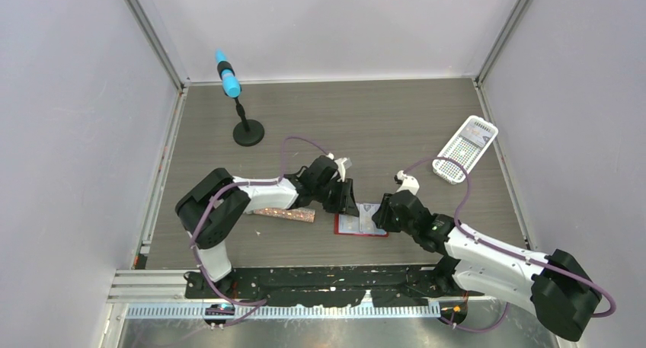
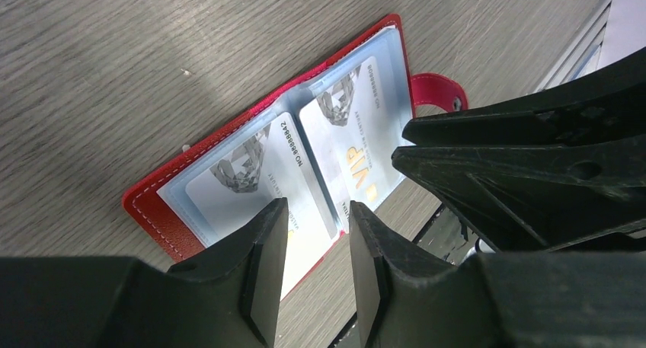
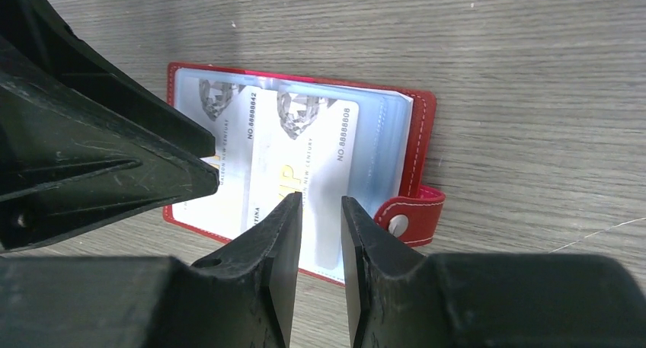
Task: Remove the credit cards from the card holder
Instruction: Remove the credit card from the card holder.
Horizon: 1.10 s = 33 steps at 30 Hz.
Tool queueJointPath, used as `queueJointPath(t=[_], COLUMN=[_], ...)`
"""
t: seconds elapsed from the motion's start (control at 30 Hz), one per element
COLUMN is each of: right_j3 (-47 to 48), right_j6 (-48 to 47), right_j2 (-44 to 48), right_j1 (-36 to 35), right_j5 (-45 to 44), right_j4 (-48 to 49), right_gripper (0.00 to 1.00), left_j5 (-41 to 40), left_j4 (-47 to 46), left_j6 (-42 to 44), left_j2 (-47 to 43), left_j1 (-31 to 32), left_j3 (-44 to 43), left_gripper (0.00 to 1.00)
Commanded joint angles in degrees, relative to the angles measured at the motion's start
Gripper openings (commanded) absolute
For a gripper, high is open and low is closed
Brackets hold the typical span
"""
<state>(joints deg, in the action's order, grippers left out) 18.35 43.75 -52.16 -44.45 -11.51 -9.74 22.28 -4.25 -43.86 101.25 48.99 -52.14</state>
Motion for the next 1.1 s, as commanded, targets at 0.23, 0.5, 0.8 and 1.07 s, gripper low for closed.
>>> queueJointPath(t=[0.23, 0.5, 0.8, 1.07], right_j3=[-3.5, -4.5, -4.6, -4.7], right_j6=[2.1, 2.7, 3.0, 3.2], right_j2=[-1.9, -1.5, -1.5, -1.3], right_j1=[0.6, 0.6, 0.7, 0.8], right_j5=[0.1, -0.1, 0.0, -0.1], right_j4=[7.3, 6.9, 6.5, 6.5], right_gripper=[0.31, 0.28, 0.27, 0.27], left_j5=[0.9, 1.7, 3.3, 4.1], left_j4=[-5.6, -8.4, -12.3, -13.9], left_j6=[-1.4, -2.9, -5.4, -6.5], left_j2=[2.1, 2.7, 3.9, 3.8], left_j1=[0.0, 0.0, 0.0, 0.0], left_j3=[0.3, 1.3, 2.3, 2.9], left_gripper=[0.38, 0.39, 0.38, 0.23])
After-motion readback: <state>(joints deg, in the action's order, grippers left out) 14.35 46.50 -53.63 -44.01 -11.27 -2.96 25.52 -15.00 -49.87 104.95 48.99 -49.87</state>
